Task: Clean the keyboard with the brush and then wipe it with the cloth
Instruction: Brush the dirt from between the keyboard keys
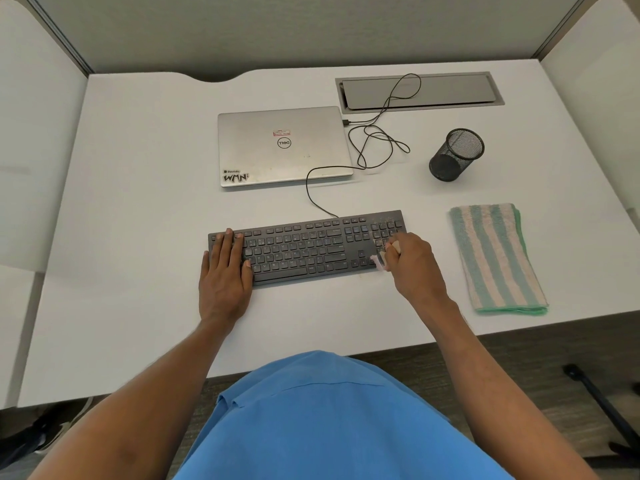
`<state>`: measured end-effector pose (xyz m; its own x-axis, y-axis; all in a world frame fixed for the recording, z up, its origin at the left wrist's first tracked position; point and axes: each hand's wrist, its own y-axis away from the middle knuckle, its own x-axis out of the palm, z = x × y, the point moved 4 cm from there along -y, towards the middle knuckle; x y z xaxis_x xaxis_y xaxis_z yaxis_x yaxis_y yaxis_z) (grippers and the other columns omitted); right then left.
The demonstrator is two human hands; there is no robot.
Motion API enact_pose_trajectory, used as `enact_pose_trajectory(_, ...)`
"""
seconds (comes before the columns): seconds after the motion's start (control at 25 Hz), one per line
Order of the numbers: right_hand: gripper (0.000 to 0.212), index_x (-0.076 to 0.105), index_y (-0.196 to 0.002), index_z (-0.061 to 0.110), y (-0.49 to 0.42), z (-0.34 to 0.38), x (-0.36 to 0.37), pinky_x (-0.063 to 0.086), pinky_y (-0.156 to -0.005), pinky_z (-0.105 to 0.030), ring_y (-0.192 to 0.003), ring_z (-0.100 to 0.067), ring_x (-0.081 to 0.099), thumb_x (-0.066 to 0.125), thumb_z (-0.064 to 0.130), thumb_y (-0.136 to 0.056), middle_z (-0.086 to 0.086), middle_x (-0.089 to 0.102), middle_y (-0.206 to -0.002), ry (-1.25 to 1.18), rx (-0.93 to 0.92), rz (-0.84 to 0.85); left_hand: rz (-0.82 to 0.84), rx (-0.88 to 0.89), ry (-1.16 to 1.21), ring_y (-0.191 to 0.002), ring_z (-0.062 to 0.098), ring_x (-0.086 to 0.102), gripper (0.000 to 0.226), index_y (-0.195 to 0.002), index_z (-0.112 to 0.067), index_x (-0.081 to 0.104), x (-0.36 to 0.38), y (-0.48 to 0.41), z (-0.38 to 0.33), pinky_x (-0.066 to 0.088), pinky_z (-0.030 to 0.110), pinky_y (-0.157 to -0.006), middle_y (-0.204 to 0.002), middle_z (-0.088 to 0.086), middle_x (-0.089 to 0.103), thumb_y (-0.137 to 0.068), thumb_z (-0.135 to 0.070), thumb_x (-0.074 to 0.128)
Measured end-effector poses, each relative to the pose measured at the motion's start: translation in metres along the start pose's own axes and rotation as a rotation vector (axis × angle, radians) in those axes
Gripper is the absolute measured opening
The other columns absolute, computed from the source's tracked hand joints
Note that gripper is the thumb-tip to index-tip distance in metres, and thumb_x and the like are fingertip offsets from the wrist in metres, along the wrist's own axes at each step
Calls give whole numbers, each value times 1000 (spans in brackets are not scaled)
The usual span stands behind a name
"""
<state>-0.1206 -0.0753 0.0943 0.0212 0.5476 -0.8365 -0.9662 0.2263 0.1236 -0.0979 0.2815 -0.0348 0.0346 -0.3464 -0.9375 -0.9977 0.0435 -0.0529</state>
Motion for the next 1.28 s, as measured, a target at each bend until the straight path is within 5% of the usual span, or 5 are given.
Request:
enact_pose_trajectory(0.44,18,62,-90,4,-3,11,-11,54,-66,-40,-78,-23,60,52,15,-101,-7,63,-88,-10,-20,-49,4,-1,-3,-163,18,11,61,-168,-20,24,1,0,1,14,47,-132,-176,1,19,-109,-37,26)
enact_pose_trajectory(0.64,21,60,-80,2,-4,4,-4,52,-60,-40,-72,-29,63,50,9,-97,-10,64,-79,117,54,94,-11,2,6,-163,20,14,61,-167,-20,27,0,0,1,16,49,-132,-175,2,21,-109,-36,28)
enact_pose_trajectory(0.84,21,58,-83,2,-3,13,-10,32,-49,-19,-62,-1,48,54,12,-101,-4,57,-80,30,9,1,-7,2,4,-163,20,14,61,-167,-20,27,0,-1,0,15,49,-132,-176,2,21,-109,-36,28)
enact_pose_trajectory(1.04,17,62,-95,1,-5,12,-6,37,-56,-17,-72,-10,54,50,11,-102,-8,60,-94,-31,-10,-35,3,-10,-2,-163,18,11,61,-168,-20,26,0,-1,0,14,48,-132,-176,0,19,-109,-37,27)
enact_pose_trajectory(1.28,20,57,-79,3,-12,3,-1,51,-61,-36,-74,-29,63,47,8,-96,-12,65,-84,182,51,123,4,-10,-9,-163,17,11,61,-168,-21,25,0,0,1,14,47,-132,-176,0,19,-109,-37,27)
